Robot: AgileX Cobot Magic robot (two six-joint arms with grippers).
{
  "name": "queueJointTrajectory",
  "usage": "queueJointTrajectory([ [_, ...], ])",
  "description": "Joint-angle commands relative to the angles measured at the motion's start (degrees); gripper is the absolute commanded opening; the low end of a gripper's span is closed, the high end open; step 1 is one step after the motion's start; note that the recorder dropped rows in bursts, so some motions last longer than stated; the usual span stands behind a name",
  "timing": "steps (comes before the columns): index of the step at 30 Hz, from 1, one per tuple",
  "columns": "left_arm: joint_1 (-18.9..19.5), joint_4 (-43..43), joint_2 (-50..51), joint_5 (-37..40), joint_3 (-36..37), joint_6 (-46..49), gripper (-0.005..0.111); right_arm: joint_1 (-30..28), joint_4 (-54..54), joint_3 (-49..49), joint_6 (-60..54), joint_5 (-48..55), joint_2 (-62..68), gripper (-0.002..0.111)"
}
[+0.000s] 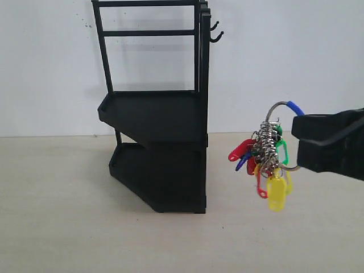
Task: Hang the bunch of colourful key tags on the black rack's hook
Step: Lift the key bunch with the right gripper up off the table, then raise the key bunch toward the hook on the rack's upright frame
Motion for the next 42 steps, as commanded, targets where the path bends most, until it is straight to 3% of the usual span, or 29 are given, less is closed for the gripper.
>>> queueJointTrajectory([
  [1, -0.04, 0.28, -0.12, -0.45, -0.08, 0.20, 0.004, -0.07, 2.56, -0.23, -6.00, 1.13, -0.63, 0.000],
  [2, -0.04, 0.28, -0.12, -0.45, -0.08, 0.20, 0.004, -0.07, 1.39, -0.23, -9.22, -0.44, -0.63, 0.000],
  [4, -0.04, 0.28, -0.12, -0.45, -0.08, 0.20, 0.004, -0.07, 14.56, -0.36, -2.35, -6.69, -0.52, 0.000],
  [7, -0.04, 0.28, -0.12, -0.45, -0.08, 0.20, 0.004, -0.07, 6.03, -0.36, -16.96, 5.81, -0.65, 0.000],
  [9, -0.04, 0.28, -0.12, -0.45, -0.08, 0.20, 0.004, -0.07, 12.39, -0.36, -10.20, -7.34, -0.54, 0.000],
  [10, -0.04, 0.28, -0.12, -0.45, -0.08, 0.20, 0.004, -0.07, 15.18, -0.36, -7.83, -9.20, -0.54, 0.000],
  [13, -0.04, 0.28, -0.12, -0.45, -0.08, 0.20, 0.004, -0.07, 9.35, 0.08, -25.51, 6.84, -0.65, 0.000],
  [14, -0.04, 0.28, -0.12, -0.45, -0.08, 0.20, 0.004, -0.07, 9.86, 0.08, -26.29, 2.41, -0.65, 0.000],
  [16, -0.04, 0.28, -0.12, -0.45, -0.08, 0.20, 0.004, -0.07, 18.20, -0.97, -15.70, -13.10, -0.28, 0.000],
  [17, -0.04, 0.28, -0.12, -0.45, -0.08, 0.20, 0.004, -0.07, 18.20, -0.87, -13.13, -13.29, 0.02, 0.000],
  [19, -0.04, 0.28, -0.12, -0.45, -0.08, 0.20, 0.004, -0.07, 17.73, -0.17, -26.44, 2.41, -0.08, 0.000],
  [20, -0.04, 0.28, -0.12, -0.45, -0.08, 0.20, 0.004, -0.07, 17.87, -0.17, -33.89, 3.51, -0.08, 0.000],
  [21, -0.04, 0.28, -0.12, -0.45, -0.08, 0.20, 0.004, -0.07, 18.20, -0.79, -34.17, -1.02, 0.04, 0.000],
  [22, -0.04, 0.28, -0.12, -0.45, -0.08, 0.20, 0.004, -0.07, 18.20, -1.75, -25.08, -10.72, 0.53, 0.000],
  [23, -0.04, 0.28, -0.12, -0.45, -0.08, 0.20, 0.004, -0.07, 18.20, -2.22, -14.39, -13.80, 0.79, 0.000],
  [24, -0.04, 0.28, -0.12, -0.45, -0.08, 0.20, 0.004, -0.07, 18.20, -2.31, -12.38, -11.97, 0.79, 0.000],
  [26, -0.04, 0.28, -0.12, -0.45, -0.08, 0.20, 0.004, -0.07, 11.27, -2.31, -25.07, 2.41, 0.67, 0.000],
  [27, -0.04, 0.28, -0.12, -0.45, -0.08, 0.20, 0.004, -0.07, 11.21, -2.47, -26.81, 2.41, 0.67, 0.000],
  [29, -0.04, 0.28, -0.12, -0.45, -0.08, 0.20, 0.004, -0.07, 18.20, -3.59, -16.67, -7.19, 1.64, 0.000],
  [30, -0.04, 0.28, -0.12, -0.45, -0.08, 0.20, 0.004, -0.07, 18.20, -3.70, -16.14, -5.69, 1.77, 0.000],
  [32, -0.04, 0.28, -0.12, -0.45, -0.08, 0.20, 0.004, -0.07, 12.21, -2.95, -30.87, 6.56, 1.77, 0.000],
  [33, -0.04, 0.28, -0.12, -0.45, -0.08, 0.20, 0.004, -0.07, 11.97, -2.90, -31.56, 4.30, 1.77, 0.000],
  [35, -0.04, 0.28, -0.12, -0.45, -0.08, 0.20, 0.004, -0.07, 18.20, -3.91, -20.56, -8.94, 2.44, 0.000],
  [36, -0.04, 0.28, -0.12, -0.45, -0.08, 0.20, 0.004, -0.07, 18.20, -3.78, -20.11, -7.41, 2.64, 0.000],
  [38, -0.04, 0.28, -0.12, -0.45, -0.08, 0.20, 0.004, -0.07, 13.78, -3.53, -32.19, 3.51, 2.64, 0.000],
  [39, -0.04, 0.28, -0.12, -0.45, -0.08, 0.20, 0.004, -0.07, 16.16, -4.06, -32.30, 1.29, 2.80, 0.000],
  [41, -0.04, 0.28, -0.12, -0.45, -0.08, 0.20, 0.004, -0.07, 18.20, -5.87, -18.30, -7.89, 4.07, 0.000],
  [42, -0.04, 0.28, -0.12, -0.45, -0.08, 0.20, 0.004, -0.07, 18.20, -5.99, -19.40, -2.93, 4.08, 0.000],
])
